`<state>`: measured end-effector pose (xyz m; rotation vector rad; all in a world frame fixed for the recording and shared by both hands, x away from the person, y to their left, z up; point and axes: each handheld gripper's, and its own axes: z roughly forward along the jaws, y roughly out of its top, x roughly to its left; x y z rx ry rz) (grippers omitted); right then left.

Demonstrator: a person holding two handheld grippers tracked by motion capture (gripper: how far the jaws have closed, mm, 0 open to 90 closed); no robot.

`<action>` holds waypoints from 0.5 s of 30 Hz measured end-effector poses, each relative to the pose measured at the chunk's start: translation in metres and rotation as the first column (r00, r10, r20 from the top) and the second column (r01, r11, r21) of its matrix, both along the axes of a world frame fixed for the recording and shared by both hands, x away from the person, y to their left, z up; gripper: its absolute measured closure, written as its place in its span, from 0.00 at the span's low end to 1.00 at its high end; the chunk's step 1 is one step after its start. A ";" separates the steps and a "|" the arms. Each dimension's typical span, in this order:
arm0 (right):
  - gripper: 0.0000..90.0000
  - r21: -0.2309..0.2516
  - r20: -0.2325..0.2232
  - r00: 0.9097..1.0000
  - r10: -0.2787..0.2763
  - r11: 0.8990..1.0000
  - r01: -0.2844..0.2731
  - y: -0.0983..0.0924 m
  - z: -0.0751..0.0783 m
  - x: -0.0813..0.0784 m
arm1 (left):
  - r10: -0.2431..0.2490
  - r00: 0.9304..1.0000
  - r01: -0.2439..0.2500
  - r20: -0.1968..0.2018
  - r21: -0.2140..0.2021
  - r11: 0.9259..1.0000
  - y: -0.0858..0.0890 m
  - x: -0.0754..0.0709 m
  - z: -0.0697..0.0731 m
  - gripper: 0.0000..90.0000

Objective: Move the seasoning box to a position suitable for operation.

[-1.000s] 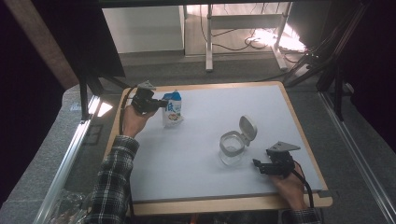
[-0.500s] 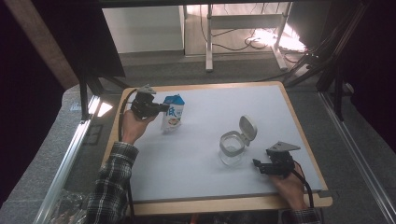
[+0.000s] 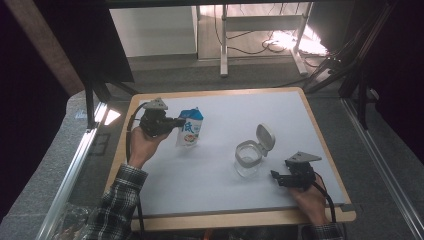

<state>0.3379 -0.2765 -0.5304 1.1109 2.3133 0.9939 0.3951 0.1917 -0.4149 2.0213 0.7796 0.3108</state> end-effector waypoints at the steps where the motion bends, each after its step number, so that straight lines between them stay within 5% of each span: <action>1: 0.31 0.000 0.000 1.000 0.000 1.000 0.000 0.000 0.000 0.000 | -0.008 1.000 0.008 0.002 0.000 1.000 -0.003 -0.003 0.000 1.00; 15: 0.31 0.000 -0.002 1.000 0.000 1.000 0.000 0.000 0.000 0.000 | -0.099 0.995 0.099 0.018 -0.003 0.995 -0.034 -0.042 -0.012 1.00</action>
